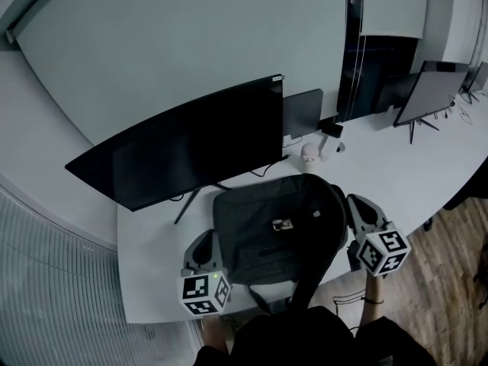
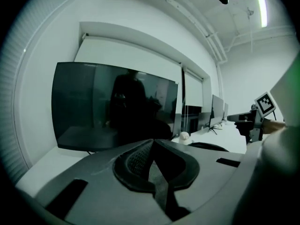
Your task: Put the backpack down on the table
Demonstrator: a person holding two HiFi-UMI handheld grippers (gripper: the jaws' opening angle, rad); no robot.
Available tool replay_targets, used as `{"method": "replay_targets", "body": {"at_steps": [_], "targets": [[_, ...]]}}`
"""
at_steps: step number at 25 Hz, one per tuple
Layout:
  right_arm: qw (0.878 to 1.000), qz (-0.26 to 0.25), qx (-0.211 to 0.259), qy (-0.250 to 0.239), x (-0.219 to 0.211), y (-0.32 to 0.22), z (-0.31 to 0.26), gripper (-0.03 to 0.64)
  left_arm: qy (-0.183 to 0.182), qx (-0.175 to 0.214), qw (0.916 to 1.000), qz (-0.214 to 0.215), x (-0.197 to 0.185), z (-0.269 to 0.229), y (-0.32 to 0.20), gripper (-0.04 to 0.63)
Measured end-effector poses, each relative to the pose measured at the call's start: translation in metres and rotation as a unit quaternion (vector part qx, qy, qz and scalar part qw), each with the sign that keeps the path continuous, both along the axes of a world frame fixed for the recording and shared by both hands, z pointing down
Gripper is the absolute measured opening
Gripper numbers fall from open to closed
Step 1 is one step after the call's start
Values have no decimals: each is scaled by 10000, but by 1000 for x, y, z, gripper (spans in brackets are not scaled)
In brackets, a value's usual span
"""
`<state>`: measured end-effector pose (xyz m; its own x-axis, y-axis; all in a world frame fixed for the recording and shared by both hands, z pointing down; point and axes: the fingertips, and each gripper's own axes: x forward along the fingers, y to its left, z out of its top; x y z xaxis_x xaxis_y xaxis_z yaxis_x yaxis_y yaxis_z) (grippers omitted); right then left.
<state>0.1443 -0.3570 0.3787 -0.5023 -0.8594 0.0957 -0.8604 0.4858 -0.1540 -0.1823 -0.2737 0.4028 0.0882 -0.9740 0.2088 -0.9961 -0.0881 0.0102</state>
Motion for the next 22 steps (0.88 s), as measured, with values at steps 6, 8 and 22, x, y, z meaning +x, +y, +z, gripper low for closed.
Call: {"method": "replay_targets", "body": {"at_steps": [6, 8, 22], "targets": [[9990, -73, 373, -221, 7, 10, -27, 14, 64, 389, 9992, -17, -2, -26, 11, 17], [9986, -114, 447, -275, 9, 14, -32, 14, 173, 530, 9984, -24, -2, -34, 13, 17], [9981, -87, 546, -273, 25, 23, -33, 14, 55, 665, 9977, -68, -2, -39, 23, 16]]}}
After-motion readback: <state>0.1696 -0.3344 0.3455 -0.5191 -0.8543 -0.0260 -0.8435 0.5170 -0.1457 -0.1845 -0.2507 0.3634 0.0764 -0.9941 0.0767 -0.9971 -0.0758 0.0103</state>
